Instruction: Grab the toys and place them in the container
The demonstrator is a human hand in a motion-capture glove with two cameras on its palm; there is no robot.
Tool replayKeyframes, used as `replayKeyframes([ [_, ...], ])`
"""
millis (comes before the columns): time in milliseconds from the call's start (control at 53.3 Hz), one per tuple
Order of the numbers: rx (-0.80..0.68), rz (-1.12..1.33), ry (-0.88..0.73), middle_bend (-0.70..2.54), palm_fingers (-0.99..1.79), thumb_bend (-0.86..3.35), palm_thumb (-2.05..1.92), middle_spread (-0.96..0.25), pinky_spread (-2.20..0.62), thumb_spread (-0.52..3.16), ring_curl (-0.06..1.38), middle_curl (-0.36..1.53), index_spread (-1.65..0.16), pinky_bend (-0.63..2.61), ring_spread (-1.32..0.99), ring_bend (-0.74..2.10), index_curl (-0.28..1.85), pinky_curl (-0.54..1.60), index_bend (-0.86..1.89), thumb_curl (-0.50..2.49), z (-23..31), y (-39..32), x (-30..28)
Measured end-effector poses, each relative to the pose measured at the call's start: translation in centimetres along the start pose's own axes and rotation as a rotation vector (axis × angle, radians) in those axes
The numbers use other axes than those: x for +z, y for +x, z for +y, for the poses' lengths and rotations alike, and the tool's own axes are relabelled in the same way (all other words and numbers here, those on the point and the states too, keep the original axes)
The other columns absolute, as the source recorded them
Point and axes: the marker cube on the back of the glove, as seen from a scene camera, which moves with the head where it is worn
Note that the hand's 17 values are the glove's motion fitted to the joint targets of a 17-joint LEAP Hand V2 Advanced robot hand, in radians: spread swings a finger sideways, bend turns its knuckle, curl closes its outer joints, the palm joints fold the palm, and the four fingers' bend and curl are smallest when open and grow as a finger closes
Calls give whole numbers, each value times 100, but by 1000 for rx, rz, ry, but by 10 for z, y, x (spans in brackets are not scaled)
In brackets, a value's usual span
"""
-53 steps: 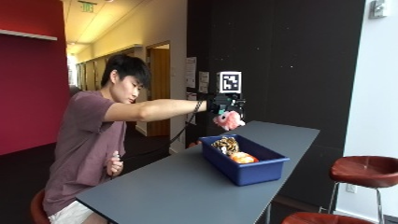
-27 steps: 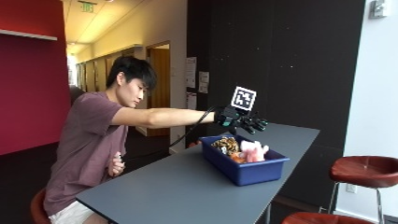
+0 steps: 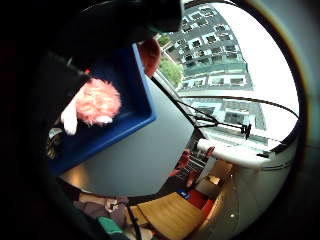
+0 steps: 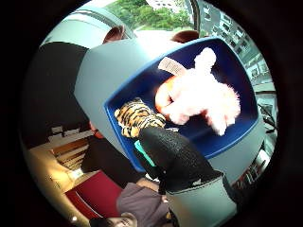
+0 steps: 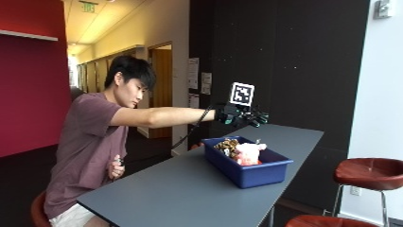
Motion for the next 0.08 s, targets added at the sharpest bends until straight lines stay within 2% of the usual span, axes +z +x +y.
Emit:
replayKeyframes([
  [75, 74, 16, 4, 7, -41, -7, -9, 3, 7, 111, 38, 25, -26, 103, 6, 26, 22, 44, 2, 41, 0, -8, -5],
])
